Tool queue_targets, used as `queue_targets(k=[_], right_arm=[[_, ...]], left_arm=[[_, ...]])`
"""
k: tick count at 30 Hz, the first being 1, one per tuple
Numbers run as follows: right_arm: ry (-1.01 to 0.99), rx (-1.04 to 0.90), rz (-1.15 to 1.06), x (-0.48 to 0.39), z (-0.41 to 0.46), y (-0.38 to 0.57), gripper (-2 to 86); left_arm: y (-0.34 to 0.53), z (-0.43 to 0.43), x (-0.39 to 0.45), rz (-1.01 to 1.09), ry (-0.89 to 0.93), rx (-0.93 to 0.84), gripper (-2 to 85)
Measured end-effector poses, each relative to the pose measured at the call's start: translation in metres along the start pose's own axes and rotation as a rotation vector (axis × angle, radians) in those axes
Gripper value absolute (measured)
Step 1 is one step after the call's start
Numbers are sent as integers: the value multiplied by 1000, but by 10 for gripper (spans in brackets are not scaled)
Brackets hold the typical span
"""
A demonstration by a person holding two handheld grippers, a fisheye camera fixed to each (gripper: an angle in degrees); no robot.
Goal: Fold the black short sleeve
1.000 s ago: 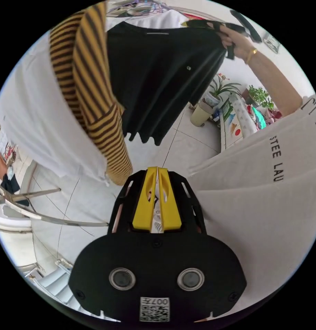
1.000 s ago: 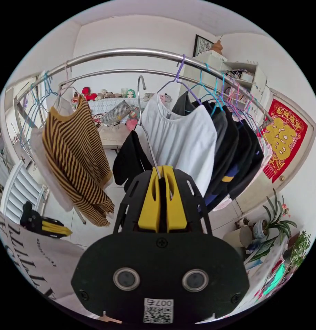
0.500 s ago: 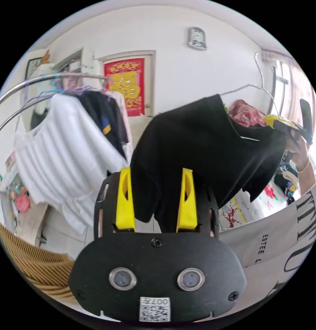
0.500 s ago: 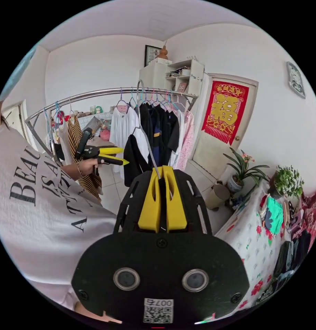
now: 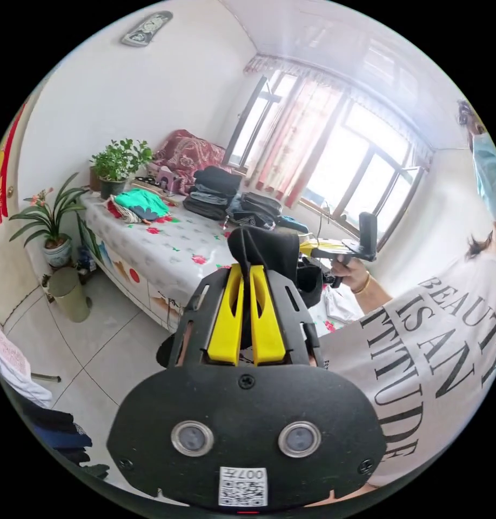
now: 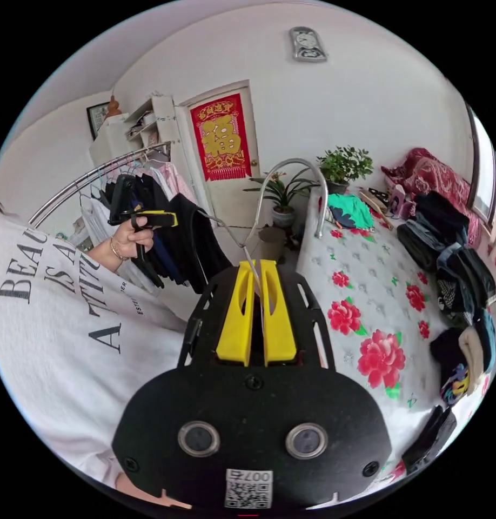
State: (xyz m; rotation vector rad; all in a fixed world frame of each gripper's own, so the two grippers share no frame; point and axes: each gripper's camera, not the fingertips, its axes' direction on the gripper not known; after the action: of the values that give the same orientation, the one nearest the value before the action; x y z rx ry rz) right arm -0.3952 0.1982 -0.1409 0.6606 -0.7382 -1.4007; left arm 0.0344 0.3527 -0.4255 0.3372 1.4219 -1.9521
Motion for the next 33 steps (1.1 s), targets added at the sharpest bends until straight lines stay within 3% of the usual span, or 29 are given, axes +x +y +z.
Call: queue_targets(k=[4, 8, 12, 13, 19, 22, 28, 33], right_arm=[[131, 80, 92, 15, -21, 26, -2], [214, 177, 217, 25, -47, 42, -2], [234, 451, 541, 53, -81, 75, -2], [251, 566, 647, 61, -92, 92, -3], [460, 769, 987, 63, -143, 166, -3], [643, 723, 1175, 54, -168, 206, -3], [947, 673, 1505, 34, -215, 309, -1], [1199, 688, 1582, 28, -284, 358, 9]], left_arm=[[-37, -14, -53, -92, -10, 66, -10], [-66, -24, -117, -275, 103, 169, -10], [-105, -8, -150, -339, 81, 163, -10], [-117, 1, -157, -315, 128, 139, -10], [-180, 41, -142, 4, 275, -87, -10], [-201, 55, -124, 127, 354, -128, -10], [-244, 68, -102, 167, 431, -103, -9], [-298, 70, -85, 206, 422, -46, -9]])
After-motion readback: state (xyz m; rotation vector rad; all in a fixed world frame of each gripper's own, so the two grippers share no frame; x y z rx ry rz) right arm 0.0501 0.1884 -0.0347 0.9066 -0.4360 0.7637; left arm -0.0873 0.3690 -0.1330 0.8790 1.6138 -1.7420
